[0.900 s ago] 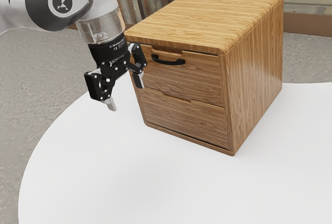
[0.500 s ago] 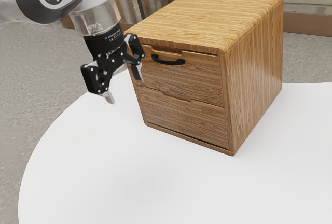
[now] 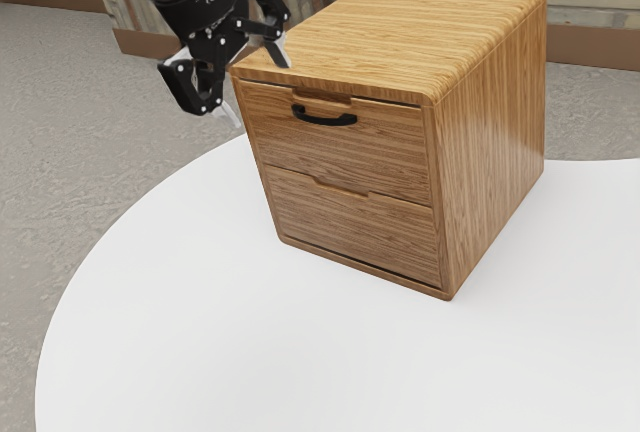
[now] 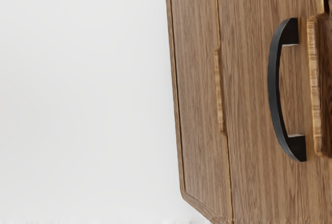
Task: Pull the drawer handle with one arm to open the drawer
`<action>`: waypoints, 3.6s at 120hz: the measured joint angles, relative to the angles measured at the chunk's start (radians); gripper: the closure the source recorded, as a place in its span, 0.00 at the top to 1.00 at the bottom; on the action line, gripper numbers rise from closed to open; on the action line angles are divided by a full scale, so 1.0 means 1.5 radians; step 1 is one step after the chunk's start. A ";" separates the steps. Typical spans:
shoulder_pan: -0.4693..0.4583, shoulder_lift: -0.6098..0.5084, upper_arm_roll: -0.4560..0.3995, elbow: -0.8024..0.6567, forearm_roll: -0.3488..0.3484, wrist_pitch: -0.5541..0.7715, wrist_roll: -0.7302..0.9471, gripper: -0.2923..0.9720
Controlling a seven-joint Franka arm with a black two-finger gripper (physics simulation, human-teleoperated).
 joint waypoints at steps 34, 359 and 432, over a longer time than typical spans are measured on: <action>-0.002 -0.001 0.016 -0.052 -0.052 0.081 0.039 0.71; 0.186 0.018 -0.003 -0.172 -0.147 0.317 0.224 0.43; 0.143 0.039 -0.004 -0.172 -0.147 0.321 0.229 0.43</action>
